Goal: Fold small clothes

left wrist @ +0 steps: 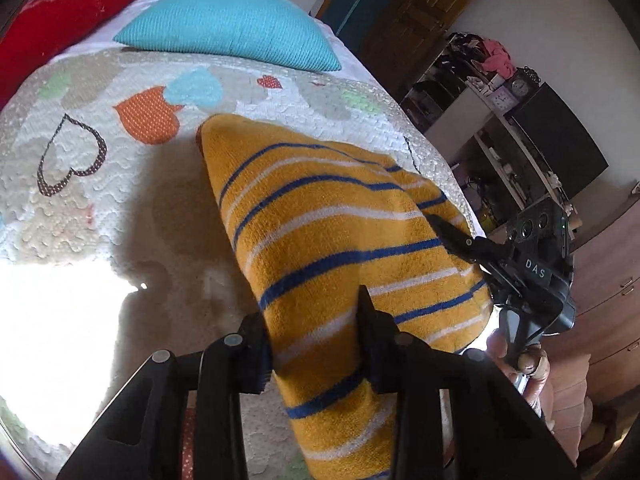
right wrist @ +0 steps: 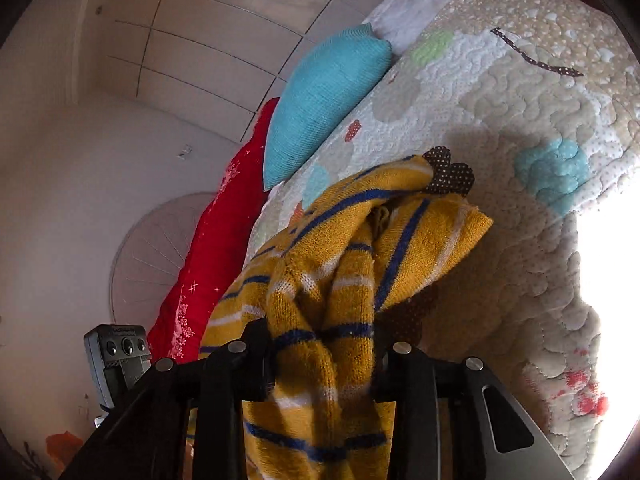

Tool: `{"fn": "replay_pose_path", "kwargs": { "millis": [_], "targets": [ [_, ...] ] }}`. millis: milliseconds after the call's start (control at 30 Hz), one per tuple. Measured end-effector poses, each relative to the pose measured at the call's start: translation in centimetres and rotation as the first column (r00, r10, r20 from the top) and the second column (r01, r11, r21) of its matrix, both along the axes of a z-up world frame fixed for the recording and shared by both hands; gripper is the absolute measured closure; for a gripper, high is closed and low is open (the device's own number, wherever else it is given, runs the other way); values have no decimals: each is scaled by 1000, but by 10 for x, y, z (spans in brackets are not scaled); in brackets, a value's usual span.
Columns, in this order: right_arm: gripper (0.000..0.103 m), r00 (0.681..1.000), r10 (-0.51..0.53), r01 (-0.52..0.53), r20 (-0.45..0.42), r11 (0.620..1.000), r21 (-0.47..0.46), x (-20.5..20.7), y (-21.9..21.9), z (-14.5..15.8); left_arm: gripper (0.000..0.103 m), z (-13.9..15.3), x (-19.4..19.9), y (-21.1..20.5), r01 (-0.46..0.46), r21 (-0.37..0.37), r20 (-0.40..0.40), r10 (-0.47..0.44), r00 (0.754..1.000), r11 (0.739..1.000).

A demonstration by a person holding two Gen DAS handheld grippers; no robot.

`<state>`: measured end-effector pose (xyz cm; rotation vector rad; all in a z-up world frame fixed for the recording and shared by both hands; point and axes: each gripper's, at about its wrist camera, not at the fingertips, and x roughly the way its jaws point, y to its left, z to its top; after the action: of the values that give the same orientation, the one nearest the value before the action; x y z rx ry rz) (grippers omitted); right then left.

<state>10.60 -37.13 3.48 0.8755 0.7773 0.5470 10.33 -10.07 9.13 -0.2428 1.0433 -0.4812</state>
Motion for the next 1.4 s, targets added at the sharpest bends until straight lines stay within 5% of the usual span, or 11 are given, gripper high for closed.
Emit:
{"fn": "replay_pose_path", "kwargs": {
  "millis": [167, 233, 367, 533, 700, 767, 867, 967, 1133, 1267, 1400],
  "targets": [
    [57, 993, -37, 8, -112, 967, -255, -25, 11, -35, 39, -54, -24, -8, -53, 268, -49, 69, 996, 962],
    [57, 993, -52, 24, -106, 968, -249, -37, 7, -37, 32, -74, -34, -1, -84, 225, -68, 102, 992, 971],
    [54, 992, -124, 103, -28, 912, -398, -64, 7, 2, 28, -56, -59, 24, -148, 160, -32, 155, 987, 976],
    [55, 984, -95, 155, 151, 875, -458, -84, 36, 59, 25, -15, -110, 40, -260, 191, 143, 236, 961, 946],
    [56, 996, 17, 28, 82, 854, -520, -70, 94, 39, 10, 34, -166, 51, -434, 234, 404, 319, 857, 870],
    [56, 1000, 28, -20, 4, 800, -599, -72, 116, 15, 0, 50, -185, 58, -507, 222, 493, 353, 795, 833],
    [56, 998, 32, 17, 53, 676, -736, -106, 140, -3, 0, 67, -211, 71, -585, 182, 560, 406, 722, 790],
    [56, 997, 42, 25, 64, 606, -795, -132, 147, -8, 0, 72, -227, 81, -569, 121, 539, 427, 726, 814],
    [56, 993, 14, 77, 120, 694, -716, -154, 131, 28, 0, 72, -251, 75, -628, 169, 579, 439, 687, 759],
    [51, 988, 41, 77, 149, 705, -705, -141, 151, 52, 0, 72, -264, 73, -641, 193, 573, 444, 688, 743],
    [43, 997, 57, 0, 53, 681, -732, -112, 179, 18, 0, 66, -269, 75, -641, 203, 551, 454, 700, 740]
  ]
}}
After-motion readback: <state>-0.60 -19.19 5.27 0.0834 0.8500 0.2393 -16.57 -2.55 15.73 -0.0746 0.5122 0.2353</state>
